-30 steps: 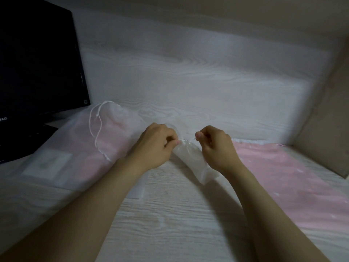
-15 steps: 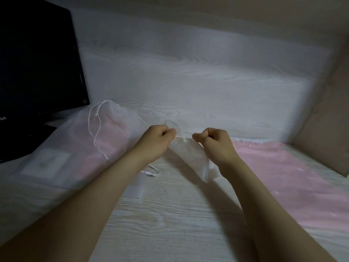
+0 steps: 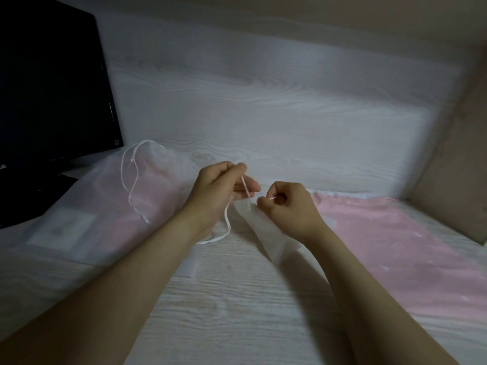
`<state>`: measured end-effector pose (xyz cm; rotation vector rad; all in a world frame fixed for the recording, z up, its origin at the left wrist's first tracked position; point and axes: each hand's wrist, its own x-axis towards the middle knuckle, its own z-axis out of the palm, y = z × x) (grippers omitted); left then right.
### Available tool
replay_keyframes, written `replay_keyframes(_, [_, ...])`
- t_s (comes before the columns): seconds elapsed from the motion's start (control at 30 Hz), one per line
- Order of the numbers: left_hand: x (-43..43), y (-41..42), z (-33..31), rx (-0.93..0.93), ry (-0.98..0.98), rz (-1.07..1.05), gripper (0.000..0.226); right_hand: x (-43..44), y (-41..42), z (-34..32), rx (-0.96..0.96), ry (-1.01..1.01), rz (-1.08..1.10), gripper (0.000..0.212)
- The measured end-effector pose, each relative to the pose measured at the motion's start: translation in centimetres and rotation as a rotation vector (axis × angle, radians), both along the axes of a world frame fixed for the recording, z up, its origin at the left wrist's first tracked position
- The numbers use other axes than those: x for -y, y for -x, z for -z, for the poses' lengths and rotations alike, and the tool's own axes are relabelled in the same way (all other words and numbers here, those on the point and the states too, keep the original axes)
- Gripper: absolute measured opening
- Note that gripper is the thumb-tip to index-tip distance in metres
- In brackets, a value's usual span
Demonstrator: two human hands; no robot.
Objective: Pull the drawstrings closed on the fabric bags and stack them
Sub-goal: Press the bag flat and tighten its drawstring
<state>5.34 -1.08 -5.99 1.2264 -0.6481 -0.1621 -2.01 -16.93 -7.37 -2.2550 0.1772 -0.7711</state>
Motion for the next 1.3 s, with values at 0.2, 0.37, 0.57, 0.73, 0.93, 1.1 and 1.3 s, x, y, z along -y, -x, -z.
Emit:
replay_keyframes(0.2, [0.1, 0.1, 0.2, 0.005, -0.106, 0.062, 0.038, -0.3, 0.3, 0.3, 0.004, 0.101, -0.099, 0.027])
replay_keyframes(0.37, [0.0, -1.0, 1.3, 0.170, -0.418, -0.014, 0.040, -0.7, 0.3, 0.0, 0.035, 0.123, -0.071, 0.026])
replay_keyframes(0.57, [0.1, -0.8, 1.9, 0.243, -0.562, 0.063, 0.028, -0.3, 0.4, -0.4, 0.103, -0.028, -0.152, 0.011])
replay_keyframes(0.73, [-0.3, -0.3, 1.5, 0.261, -0.521, 0.084, 0.026, -0.1, 0.7, -0.5, 0.131, -0.025, -0.167, 0.006])
replay_keyframes(0.93, [-0.6, -0.3, 1.4, 0.179, -0.511, 0.136, 0.040, -0.4, 0.6, -0.4, 0.153, 0.114, -0.142, 0.013])
replay_keyframes(1.1, [-0.3, -0.2, 1.2, 0.171, -0.492, 0.150, 0.032, -0.1, 0.5, -0.4, 0.111, 0.060, -0.096, 0.015])
replay_keyframes(1.3, [-0.6, -0.3, 1.7, 0.117, -0.422, 0.152, 0.017, -0.3, 0.2, -0.2, 0.076, 0.063, -0.024, 0.017])
